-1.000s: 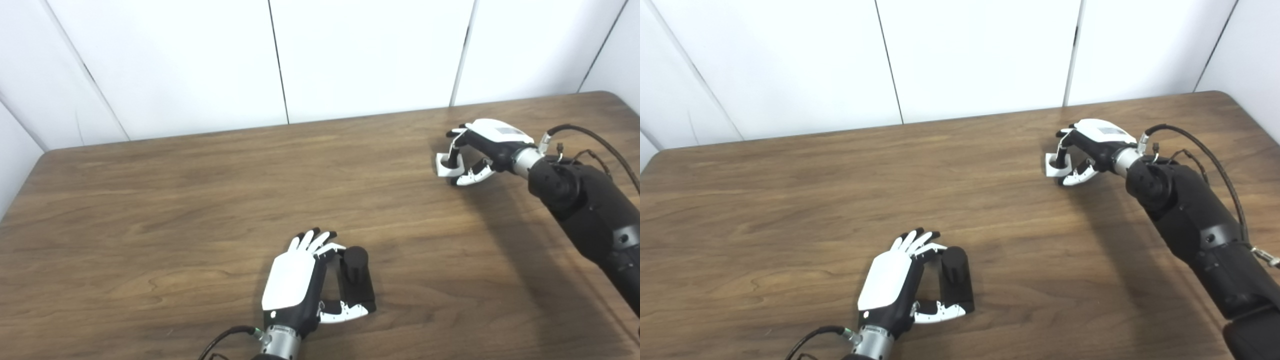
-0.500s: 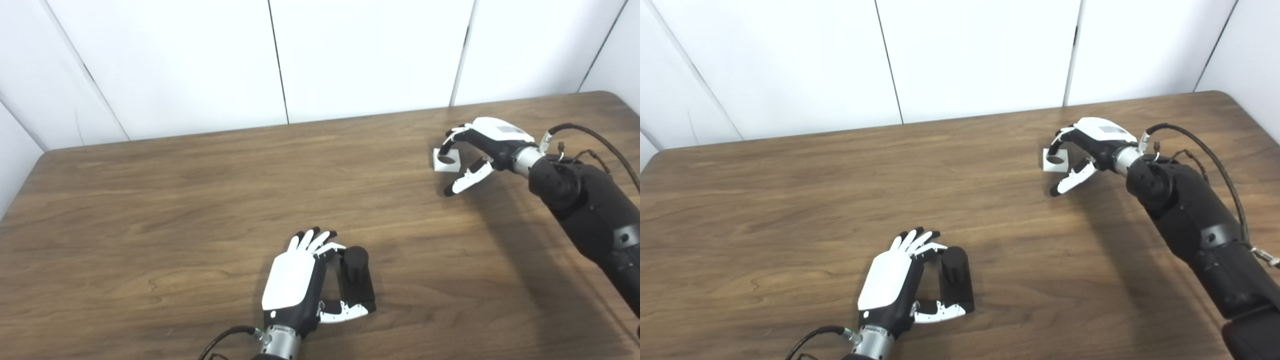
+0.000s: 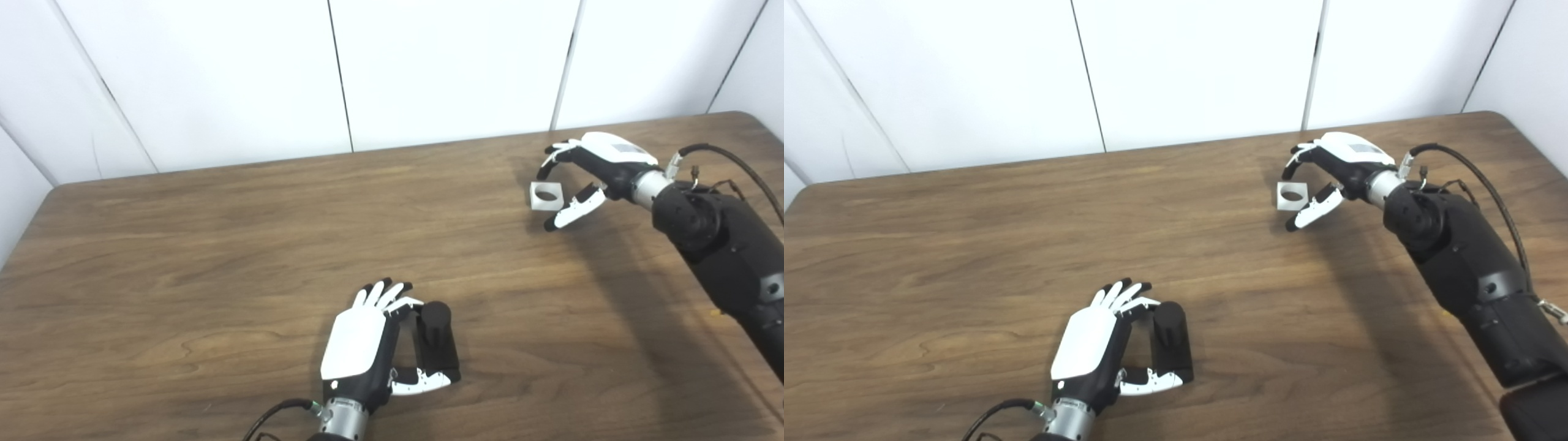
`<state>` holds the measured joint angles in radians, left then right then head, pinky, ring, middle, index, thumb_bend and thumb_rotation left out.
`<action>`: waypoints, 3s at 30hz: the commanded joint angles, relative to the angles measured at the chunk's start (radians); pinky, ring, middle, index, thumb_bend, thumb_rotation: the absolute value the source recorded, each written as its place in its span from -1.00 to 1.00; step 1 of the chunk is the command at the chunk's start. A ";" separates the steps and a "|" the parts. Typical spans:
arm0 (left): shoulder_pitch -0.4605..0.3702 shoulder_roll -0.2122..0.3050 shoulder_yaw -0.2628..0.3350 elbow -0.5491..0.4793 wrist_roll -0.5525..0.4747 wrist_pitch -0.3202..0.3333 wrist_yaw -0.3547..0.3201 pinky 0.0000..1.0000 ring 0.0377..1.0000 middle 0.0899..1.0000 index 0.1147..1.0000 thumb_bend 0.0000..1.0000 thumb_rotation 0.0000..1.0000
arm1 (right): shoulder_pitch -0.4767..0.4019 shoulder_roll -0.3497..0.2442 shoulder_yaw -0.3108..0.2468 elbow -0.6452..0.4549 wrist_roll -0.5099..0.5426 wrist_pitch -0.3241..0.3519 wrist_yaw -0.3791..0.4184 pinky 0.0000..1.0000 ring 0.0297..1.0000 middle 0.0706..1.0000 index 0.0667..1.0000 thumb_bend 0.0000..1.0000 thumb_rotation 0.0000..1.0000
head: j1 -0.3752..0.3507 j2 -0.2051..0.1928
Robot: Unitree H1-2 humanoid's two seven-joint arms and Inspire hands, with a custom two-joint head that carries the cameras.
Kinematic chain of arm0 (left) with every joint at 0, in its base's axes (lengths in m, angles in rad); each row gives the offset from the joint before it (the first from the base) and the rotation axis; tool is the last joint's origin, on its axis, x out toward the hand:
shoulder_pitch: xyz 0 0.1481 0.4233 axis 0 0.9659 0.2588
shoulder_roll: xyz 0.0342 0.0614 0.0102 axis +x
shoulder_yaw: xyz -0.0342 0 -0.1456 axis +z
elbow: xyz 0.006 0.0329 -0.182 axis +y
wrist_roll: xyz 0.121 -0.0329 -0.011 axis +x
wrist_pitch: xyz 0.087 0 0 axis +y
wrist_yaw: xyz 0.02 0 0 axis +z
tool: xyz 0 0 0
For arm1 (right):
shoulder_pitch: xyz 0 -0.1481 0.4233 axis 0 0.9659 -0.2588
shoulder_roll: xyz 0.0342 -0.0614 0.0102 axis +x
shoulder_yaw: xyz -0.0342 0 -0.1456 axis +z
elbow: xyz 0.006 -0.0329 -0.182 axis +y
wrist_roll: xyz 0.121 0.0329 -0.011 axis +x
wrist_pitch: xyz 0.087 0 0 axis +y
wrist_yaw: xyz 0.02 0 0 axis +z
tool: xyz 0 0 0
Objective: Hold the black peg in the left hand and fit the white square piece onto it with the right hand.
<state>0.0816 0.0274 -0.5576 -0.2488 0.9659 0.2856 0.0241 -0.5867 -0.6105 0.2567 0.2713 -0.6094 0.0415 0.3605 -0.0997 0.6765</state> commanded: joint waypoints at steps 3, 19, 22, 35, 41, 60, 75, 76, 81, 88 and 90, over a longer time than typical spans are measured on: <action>0.001 -0.009 -0.003 0.051 0.006 -0.013 -0.001 0.96 0.93 0.78 0.19 0.50 -0.39 | -0.069 -0.040 -0.021 -0.085 0.002 0.036 0.046 0.83 0.94 0.80 0.33 1.00 -0.38 | -0.002 -0.001; 0.003 -0.009 -0.003 0.043 0.013 -0.016 -0.016 1.00 0.95 0.79 0.20 0.49 -0.38 | -0.123 -0.030 -0.010 -0.014 -0.054 0.069 0.045 0.63 0.87 0.74 0.33 0.99 -0.37 | -0.001 -0.006; 0.006 -0.006 -0.001 0.039 0.012 -0.018 -0.016 0.99 0.95 0.79 0.20 0.50 -0.38 | -0.120 -0.021 -0.014 0.002 -0.057 0.075 0.030 0.64 0.85 0.72 0.33 0.96 -0.39 | 0.000 -0.006; 0.010 -0.009 -0.008 0.030 0.025 -0.017 -0.020 0.96 0.94 0.78 0.19 0.49 -0.38 | -0.135 0.009 -0.003 0.120 -0.062 0.078 -0.010 0.69 0.85 0.73 0.34 0.95 -0.42 | -0.001 -0.003; 0.010 -0.012 -0.009 0.029 0.028 -0.013 -0.025 0.97 0.94 0.78 0.19 0.50 -0.39 | -0.142 0.019 0.007 0.165 -0.061 0.060 -0.031 0.59 0.84 0.77 0.34 0.94 -0.41 | 0.000 0.000; 0.015 -0.013 -0.013 0.031 0.032 -0.017 -0.019 0.97 0.94 0.78 0.19 0.49 -0.36 | -0.151 0.040 0.033 0.251 -0.058 0.086 -0.042 0.71 0.90 0.75 0.36 0.91 -0.39 | -0.006 -0.004; 0.019 -0.024 -0.015 0.035 0.029 -0.013 -0.020 1.00 0.95 0.79 0.19 0.49 -0.38 | -0.174 0.061 0.048 0.284 -0.049 0.073 -0.062 0.74 0.92 0.79 0.36 0.96 -0.33 | -0.003 -0.001; 0.019 -0.025 -0.015 0.036 0.029 -0.014 -0.018 1.00 0.95 0.79 0.19 0.49 -0.38 | -0.175 0.062 0.051 0.283 -0.050 0.074 -0.062 0.75 0.92 0.79 0.36 0.96 -0.33 | -0.001 0.000; 0.019 -0.028 -0.022 0.033 0.042 -0.008 -0.023 1.00 0.95 0.79 0.20 0.49 -0.36 | -0.181 0.076 0.055 0.290 -0.051 0.080 -0.069 0.72 0.91 0.79 0.36 0.89 -0.38 | 0.000 0.004; 0.021 -0.033 -0.023 0.029 0.039 -0.006 -0.026 1.00 0.95 0.80 0.21 0.47 -0.35 | -0.190 0.093 0.068 0.307 -0.058 0.094 -0.074 0.75 0.92 0.79 0.31 0.88 -0.45 | 0.003 0.010; 0.019 -0.034 -0.022 0.030 0.040 -0.005 -0.025 1.00 0.95 0.79 0.21 0.47 -0.35 | -0.192 0.096 0.072 0.313 -0.057 0.096 -0.076 0.75 0.92 0.79 0.30 0.87 -0.47 | 0.003 0.011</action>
<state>0.0837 0.0177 -0.5563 -0.2439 0.9854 0.2739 0.0170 -0.7359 -0.5284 0.3192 0.5905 -0.6701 0.1436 0.2950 -0.0966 0.6872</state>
